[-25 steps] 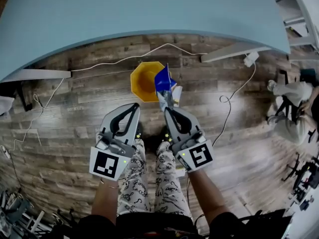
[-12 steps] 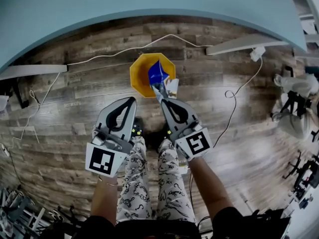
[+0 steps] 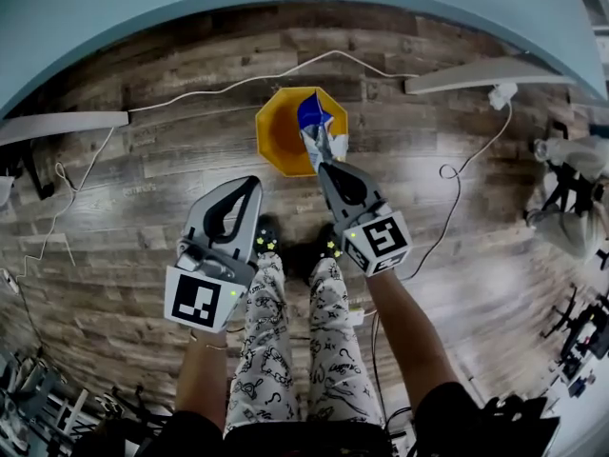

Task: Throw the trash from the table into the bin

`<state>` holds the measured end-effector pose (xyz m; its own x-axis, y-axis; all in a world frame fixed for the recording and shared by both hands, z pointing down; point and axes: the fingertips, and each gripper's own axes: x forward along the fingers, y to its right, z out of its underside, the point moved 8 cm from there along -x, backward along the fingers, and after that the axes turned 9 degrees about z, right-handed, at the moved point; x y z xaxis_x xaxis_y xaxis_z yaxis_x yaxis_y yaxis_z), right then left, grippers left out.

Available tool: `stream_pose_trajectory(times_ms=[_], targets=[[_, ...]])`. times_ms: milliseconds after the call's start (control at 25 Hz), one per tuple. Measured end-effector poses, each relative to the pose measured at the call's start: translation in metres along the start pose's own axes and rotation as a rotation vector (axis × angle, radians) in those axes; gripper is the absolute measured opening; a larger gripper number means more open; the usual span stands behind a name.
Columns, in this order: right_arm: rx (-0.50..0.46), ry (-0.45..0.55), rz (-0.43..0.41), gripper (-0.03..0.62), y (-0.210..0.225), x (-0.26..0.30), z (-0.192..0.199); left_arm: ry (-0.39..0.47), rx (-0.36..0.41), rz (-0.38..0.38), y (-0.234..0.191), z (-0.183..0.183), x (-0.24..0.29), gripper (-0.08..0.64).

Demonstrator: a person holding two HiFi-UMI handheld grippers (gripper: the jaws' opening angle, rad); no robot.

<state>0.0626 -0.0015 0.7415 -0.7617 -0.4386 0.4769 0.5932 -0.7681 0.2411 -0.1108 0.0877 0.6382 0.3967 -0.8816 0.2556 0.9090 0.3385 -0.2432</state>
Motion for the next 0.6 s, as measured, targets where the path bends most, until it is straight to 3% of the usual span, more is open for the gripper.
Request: stream_pose_trajectory(times_ms=[320, 600], targets=[[-0.036, -0.080, -0.066, 0.008, -0.005, 0.024, 0.022, 0.004, -0.034, 0.027, -0.007, 0.001, 0.000, 0.008], [0.061, -0.137, -0.070, 0.006, 0.001, 0.035, 0.041, -0.007, -0.052, 0.023, -0.008, 0.008, 0.007, 0.008]])
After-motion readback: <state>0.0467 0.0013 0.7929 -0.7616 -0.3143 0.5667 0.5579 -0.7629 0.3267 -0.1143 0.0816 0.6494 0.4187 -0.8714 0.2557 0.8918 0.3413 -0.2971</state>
